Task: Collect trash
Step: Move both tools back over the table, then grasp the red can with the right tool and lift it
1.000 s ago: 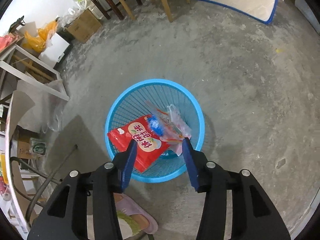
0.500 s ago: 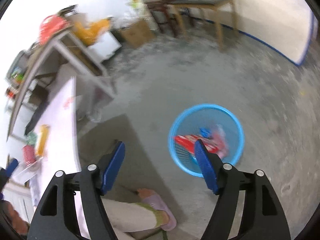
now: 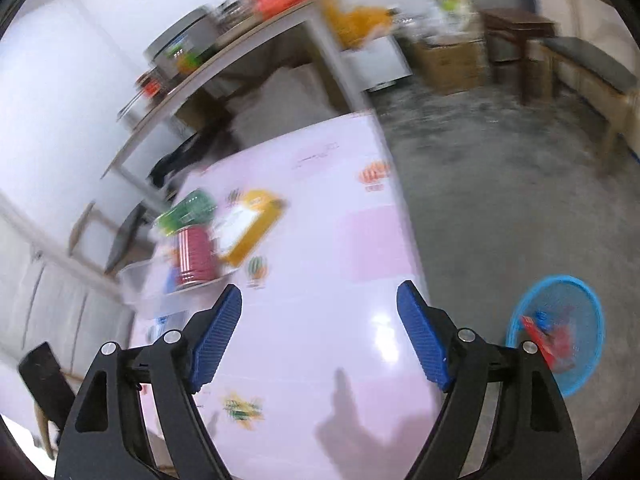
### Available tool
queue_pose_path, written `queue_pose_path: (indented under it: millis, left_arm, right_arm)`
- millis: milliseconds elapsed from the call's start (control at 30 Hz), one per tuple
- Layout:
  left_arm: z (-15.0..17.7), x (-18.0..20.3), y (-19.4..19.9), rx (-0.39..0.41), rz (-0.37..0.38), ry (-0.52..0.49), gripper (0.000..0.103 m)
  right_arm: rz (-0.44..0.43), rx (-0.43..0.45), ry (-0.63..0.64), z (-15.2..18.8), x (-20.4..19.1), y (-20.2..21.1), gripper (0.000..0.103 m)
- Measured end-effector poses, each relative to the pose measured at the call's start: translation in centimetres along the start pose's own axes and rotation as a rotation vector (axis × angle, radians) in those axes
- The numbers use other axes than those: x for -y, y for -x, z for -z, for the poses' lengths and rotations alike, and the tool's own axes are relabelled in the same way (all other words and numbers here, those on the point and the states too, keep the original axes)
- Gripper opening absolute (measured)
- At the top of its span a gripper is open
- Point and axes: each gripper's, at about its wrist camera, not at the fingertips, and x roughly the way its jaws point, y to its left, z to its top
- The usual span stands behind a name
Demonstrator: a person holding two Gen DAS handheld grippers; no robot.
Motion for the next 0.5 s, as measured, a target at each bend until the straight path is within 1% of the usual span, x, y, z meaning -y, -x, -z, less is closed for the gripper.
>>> queue_pose_path:
  millis: [133, 200, 300, 333, 500]
  left_arm:
    - [0.1, -3.0, 0.4, 0.023, -0.036, 0.050, 0.084]
    - [-0.1, -4.0, 0.3, 0.036, -0.053, 0.050, 0.084]
    - [0.0, -4.8, 0.6, 0.055, -0.084, 0.039, 0.084]
    - [0.0, -5.2, 0.6, 0.060, -0.087, 0.037, 0.084]
    - [0.2, -6.6, 0.6, 0.072, -0.082, 0.051, 0.085]
  right_arm:
    - [-0.098, -0.088, 0.049, -1.2, -4.8, -3.9, 0.078]
    - [-0.118, -0.119, 0.079, -1.6, -6.8, -5.5, 0.078]
    - [-0.130, -0.167, 0.114, -2.5, -9.9, -8.5, 0.078]
    - [-0.131, -0.180, 0.117, -2.6, -10.3, -9.1, 0.078]
    - [-0.116, -0.262, 0.125, -3.8, -12.9, -14.1, 0.078]
